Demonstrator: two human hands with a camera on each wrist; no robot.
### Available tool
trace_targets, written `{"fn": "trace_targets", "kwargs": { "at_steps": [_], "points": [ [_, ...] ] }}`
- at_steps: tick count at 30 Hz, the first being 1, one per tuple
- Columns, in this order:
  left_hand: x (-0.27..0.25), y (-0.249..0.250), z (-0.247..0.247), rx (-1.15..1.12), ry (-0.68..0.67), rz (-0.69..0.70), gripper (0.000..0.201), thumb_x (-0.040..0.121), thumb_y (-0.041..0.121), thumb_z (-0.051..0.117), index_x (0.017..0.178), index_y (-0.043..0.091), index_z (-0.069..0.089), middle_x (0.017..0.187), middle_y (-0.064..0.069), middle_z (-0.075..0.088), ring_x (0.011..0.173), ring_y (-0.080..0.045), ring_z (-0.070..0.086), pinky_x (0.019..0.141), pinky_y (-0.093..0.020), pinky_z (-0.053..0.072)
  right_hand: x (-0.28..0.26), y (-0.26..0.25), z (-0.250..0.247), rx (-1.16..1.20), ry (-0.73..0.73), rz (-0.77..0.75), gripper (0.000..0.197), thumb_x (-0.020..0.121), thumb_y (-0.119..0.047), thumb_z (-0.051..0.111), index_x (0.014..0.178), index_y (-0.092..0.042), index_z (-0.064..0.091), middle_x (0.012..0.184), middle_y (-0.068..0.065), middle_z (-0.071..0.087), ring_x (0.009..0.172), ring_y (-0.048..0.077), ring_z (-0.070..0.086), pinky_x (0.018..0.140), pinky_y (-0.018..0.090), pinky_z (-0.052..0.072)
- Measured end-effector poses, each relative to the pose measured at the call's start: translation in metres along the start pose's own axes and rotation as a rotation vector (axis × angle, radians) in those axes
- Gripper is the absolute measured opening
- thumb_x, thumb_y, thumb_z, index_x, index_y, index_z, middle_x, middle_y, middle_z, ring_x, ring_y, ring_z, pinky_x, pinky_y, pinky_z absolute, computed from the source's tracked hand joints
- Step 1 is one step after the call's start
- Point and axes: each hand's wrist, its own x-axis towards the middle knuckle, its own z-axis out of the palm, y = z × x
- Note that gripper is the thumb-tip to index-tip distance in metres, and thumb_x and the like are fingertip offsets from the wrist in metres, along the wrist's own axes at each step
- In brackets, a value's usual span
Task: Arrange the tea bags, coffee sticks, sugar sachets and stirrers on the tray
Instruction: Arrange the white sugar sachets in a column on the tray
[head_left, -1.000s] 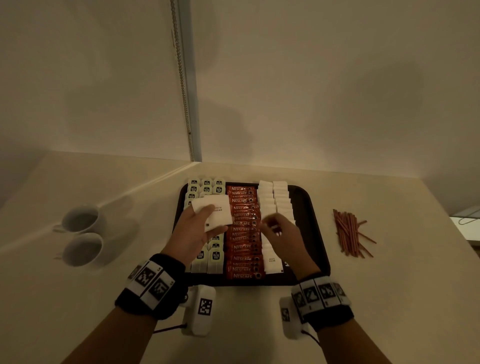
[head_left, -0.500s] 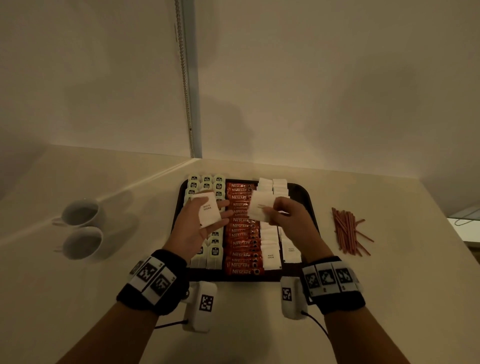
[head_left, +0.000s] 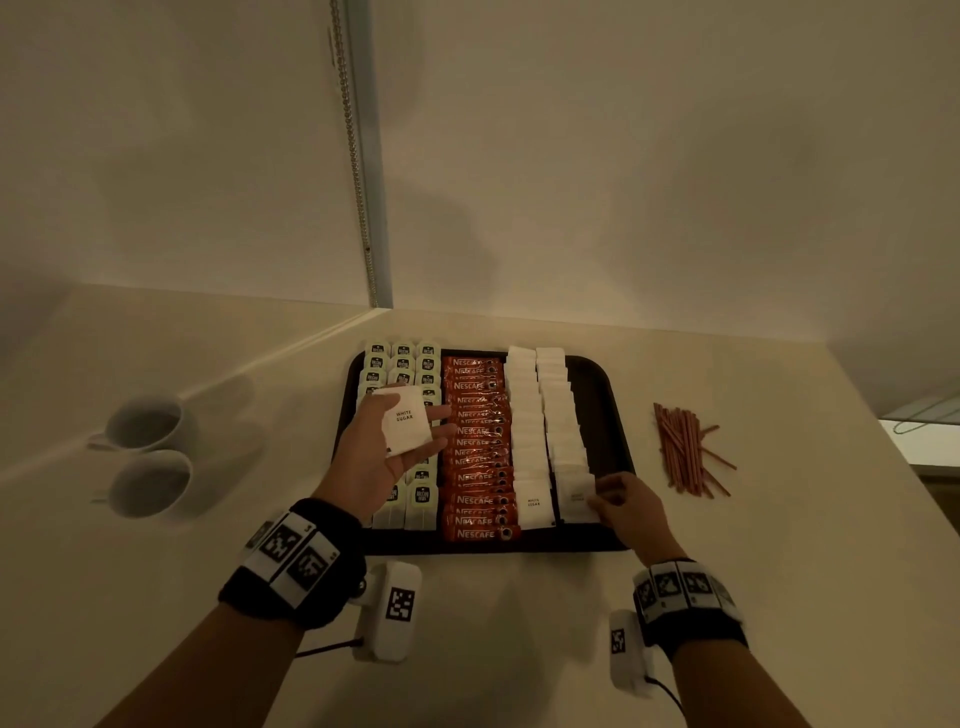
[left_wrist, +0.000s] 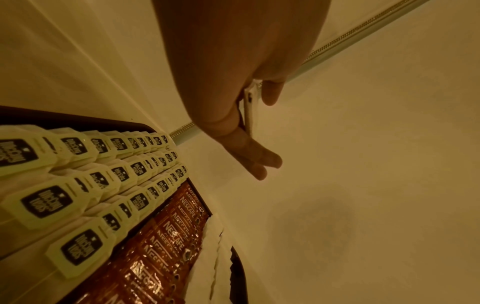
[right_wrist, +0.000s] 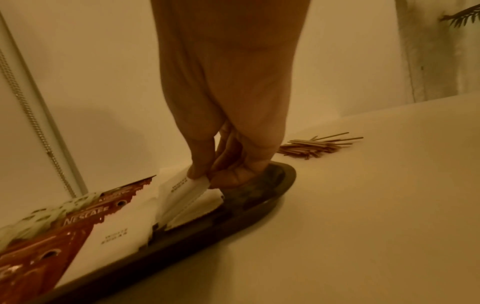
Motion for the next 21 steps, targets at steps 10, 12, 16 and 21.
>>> {"fn": "trace_targets", "kwargs": {
  "at_steps": [10, 12, 16, 21],
  "points": [
    [-0.002, -0.001, 0.003, -0.034, -0.075, -0.099, 0.035, 0.099, 0.017, 0.027, 0.113, 0.003, 0.055, 0.092, -0.021, 0.072, 0.08, -0.032, 0.071, 0.068, -0.035, 0.059, 0.0, -0.007, 0.012, -0.128, 0.118, 0.009, 0.035, 0.079, -0.013, 0.073, 0.105, -0.005, 0.05, 0.089, 0.011, 0.064, 0.088, 0.027, 0.061, 0.075, 0.032, 0.048],
    [-0.002, -0.001, 0.004, 0.02, -0.074, -0.079, 0.032, 0.1, 0.015, 0.029, 0.109, 0.004, 0.058, 0.1, -0.021, 0.07, 0.089, -0.032, 0.069, 0.072, -0.036, 0.058, -0.002, -0.013, 0.01, -0.15, 0.125, -0.015, 0.04, 0.078, -0.014, 0.074, 0.107, -0.004, 0.05, 0.092, 0.012, 0.063, 0.087, 0.026, 0.061, 0.074, 0.032, 0.049],
    [-0.001, -0.004, 0.006, 0.154, 0.01, -0.044, 0.025, 0.1, 0.013, 0.042, 0.121, 0.007, 0.054, 0.12, -0.023, 0.06, 0.107, -0.037, 0.06, 0.061, -0.035, 0.06, -0.015, -0.063, 0.003, -0.009, 0.097, -0.258, 0.025, 0.085, -0.022, 0.067, 0.105, -0.011, 0.057, 0.088, -0.002, 0.059, 0.078, 0.007, 0.055, 0.066, 0.013, 0.041],
    [-0.001, -0.006, 0.015, 0.359, 0.052, 0.067, 0.011, 0.096, 0.012, 0.052, 0.101, 0.016, 0.061, 0.107, -0.01, 0.063, 0.09, -0.02, 0.063, 0.054, -0.025, 0.058, -0.041, -0.149, -0.002, 0.306, -0.189, -0.521, 0.013, 0.089, -0.032, 0.06, 0.098, -0.025, 0.065, 0.091, -0.009, 0.067, 0.082, 0.002, 0.062, 0.07, 0.014, 0.05]
  ]
}}
